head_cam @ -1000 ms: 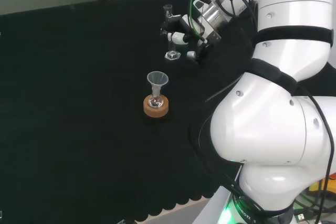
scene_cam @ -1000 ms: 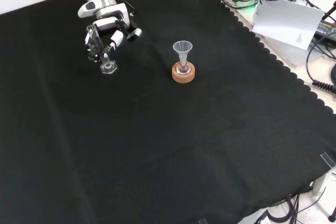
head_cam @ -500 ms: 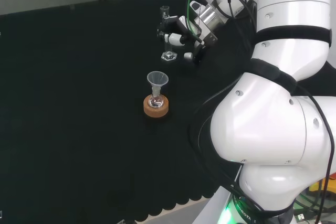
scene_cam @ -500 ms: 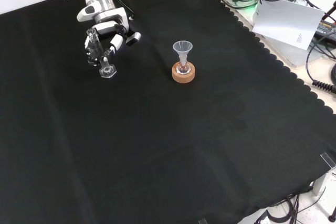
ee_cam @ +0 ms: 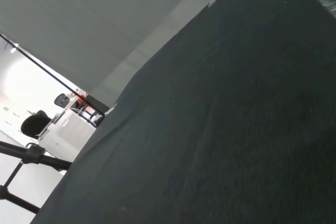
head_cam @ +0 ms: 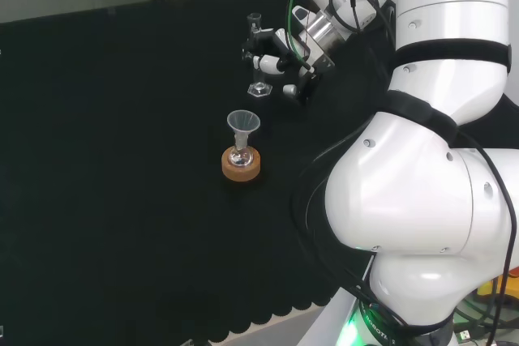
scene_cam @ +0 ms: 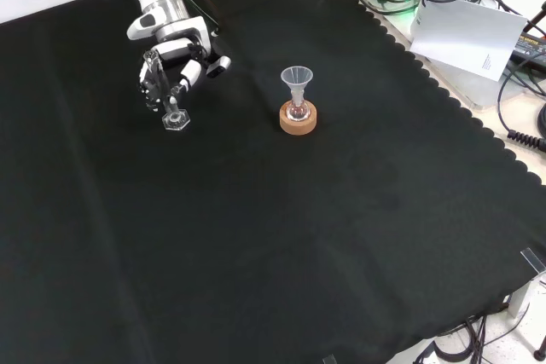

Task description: Put the graduated cylinder back on the table.

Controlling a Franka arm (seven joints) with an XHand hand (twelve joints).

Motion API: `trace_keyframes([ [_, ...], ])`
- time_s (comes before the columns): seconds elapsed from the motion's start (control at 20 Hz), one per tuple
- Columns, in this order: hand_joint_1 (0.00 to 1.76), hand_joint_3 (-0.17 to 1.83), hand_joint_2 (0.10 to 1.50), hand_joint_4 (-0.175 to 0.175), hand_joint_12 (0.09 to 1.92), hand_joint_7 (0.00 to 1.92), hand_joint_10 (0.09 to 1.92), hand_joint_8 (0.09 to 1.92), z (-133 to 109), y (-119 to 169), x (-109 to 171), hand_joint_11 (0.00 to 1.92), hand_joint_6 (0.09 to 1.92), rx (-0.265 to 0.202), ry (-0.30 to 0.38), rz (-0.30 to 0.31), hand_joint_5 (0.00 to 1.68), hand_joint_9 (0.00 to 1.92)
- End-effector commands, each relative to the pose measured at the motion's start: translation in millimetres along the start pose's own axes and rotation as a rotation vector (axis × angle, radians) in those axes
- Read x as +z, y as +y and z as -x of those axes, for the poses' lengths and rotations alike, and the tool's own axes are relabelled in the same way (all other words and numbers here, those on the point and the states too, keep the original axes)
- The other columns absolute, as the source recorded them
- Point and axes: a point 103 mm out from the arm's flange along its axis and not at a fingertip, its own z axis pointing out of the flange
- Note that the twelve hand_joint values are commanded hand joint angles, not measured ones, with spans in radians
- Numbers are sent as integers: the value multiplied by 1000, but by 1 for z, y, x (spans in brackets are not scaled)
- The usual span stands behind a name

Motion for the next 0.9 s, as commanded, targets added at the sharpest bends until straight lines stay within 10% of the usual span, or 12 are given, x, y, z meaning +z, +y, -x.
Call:
trace_keyframes([
  [0.05, 1127, -101, 1224, -175, 932, 834, 87, 600, 0, -3, 1, 970, 1179, -4, 7, -11, 873, 1214],
  [0.5, 1066, -33, 1128, -60, 1108, 678, 87, 657, 3, -9, 3, 723, 928, 14, 23, -34, 788, 1103],
  [0.9, 934, -173, 1076, -53, 1239, 601, 87, 619, -1, -10, -8, 499, 661, 12, 35, -58, 549, 965],
])
